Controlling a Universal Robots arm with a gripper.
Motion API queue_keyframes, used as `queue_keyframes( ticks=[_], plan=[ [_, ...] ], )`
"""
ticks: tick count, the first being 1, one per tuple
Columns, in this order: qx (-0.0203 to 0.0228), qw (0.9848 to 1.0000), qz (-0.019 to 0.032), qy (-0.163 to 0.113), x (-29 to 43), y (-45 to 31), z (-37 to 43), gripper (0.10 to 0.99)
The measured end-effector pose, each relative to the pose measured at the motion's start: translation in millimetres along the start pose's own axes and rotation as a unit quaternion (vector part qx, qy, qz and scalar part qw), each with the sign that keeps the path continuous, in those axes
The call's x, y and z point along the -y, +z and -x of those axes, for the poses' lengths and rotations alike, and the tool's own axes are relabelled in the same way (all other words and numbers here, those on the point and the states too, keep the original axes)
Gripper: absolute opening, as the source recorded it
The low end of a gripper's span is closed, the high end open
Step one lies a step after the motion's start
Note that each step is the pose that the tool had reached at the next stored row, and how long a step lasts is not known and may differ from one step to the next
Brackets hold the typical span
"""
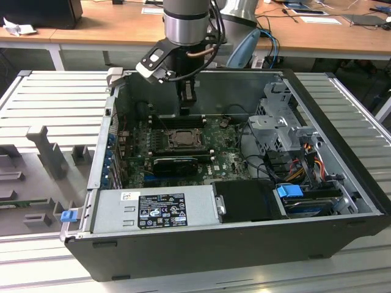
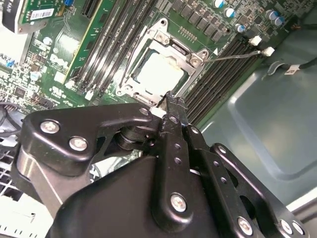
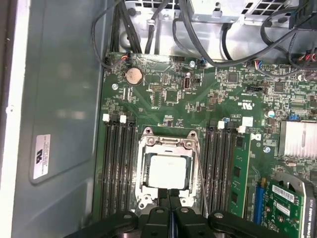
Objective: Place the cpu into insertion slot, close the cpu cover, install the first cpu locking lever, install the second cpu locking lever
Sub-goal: 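Install the first cpu locking lever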
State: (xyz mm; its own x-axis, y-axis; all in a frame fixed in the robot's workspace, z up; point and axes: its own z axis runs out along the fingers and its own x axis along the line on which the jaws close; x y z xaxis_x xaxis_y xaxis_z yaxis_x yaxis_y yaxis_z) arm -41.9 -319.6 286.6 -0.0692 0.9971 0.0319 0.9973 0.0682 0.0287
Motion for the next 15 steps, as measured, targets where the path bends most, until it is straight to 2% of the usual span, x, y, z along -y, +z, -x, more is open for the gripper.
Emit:
queue_keyframes(
  ticks=[2,7,11,14,15],
  plan=[
    [-0.0002,1.0000,0.0000,0.000,-0.1,-4.1,-0.1,0.106],
    [-0.0013,1.0000,0.0001,0.000,-0.7,-23.6,-0.6,0.106],
    [-0.0020,1.0000,0.0000,-0.004,-0.7,-26.6,-0.7,0.106],
    [-0.0030,0.9994,-0.0010,-0.035,-0.7,-25.5,-0.6,0.106],
    [-0.0035,0.9986,-0.0016,-0.053,-0.6,-23.3,-0.6,0.106]
  ],
)
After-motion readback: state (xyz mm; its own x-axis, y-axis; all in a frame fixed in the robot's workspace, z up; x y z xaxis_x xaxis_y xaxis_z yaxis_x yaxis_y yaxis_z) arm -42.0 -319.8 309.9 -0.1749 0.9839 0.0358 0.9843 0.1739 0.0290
